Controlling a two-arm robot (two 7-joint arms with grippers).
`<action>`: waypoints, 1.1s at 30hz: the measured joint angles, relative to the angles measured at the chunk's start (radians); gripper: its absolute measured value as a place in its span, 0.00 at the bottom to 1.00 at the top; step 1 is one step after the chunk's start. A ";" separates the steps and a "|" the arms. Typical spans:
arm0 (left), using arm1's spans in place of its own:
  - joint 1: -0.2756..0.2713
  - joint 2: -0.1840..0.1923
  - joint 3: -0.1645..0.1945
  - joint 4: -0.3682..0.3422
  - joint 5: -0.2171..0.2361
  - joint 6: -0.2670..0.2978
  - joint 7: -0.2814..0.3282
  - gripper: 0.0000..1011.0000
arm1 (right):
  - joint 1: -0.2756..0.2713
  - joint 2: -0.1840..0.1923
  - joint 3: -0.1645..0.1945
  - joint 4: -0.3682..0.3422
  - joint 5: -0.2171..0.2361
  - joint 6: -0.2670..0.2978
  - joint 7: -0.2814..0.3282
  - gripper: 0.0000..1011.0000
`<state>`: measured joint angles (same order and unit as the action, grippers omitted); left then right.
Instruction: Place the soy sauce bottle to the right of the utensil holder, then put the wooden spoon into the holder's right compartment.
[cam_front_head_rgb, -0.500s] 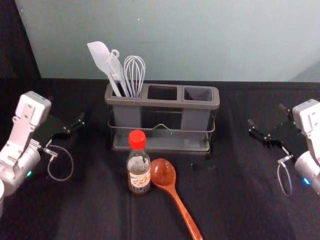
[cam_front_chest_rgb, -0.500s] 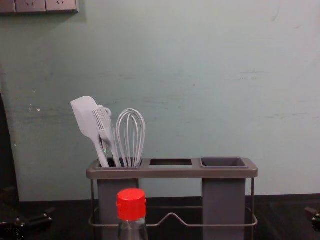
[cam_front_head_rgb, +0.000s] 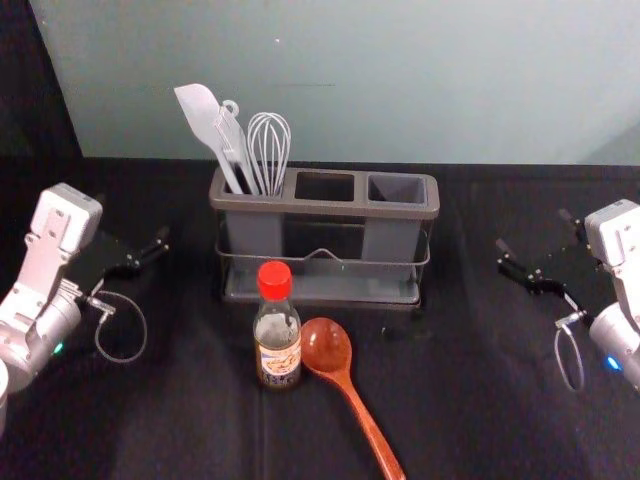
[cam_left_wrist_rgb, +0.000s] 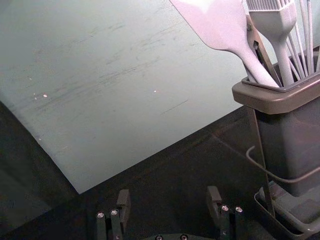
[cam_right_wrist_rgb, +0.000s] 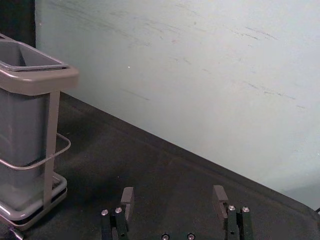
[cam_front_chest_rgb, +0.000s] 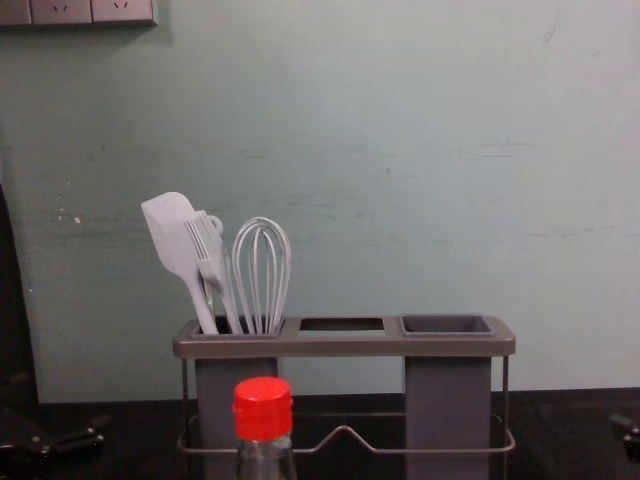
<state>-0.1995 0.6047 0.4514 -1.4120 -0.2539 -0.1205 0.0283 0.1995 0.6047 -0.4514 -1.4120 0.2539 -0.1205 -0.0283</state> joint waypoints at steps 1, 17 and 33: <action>0.000 0.000 0.000 0.000 0.000 0.000 0.000 0.99 | 0.000 0.000 0.000 0.000 0.000 0.000 0.000 0.99; 0.000 0.000 0.000 0.000 0.000 0.000 0.000 0.99 | 0.000 0.000 0.000 0.000 0.000 0.000 0.000 0.99; 0.000 0.000 0.000 0.000 0.000 0.000 0.000 0.99 | -0.026 0.013 0.028 -0.030 0.021 -0.022 0.032 0.99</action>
<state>-0.1995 0.6047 0.4514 -1.4120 -0.2539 -0.1205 0.0283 0.1736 0.6172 -0.4232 -1.4425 0.2746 -0.1427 0.0033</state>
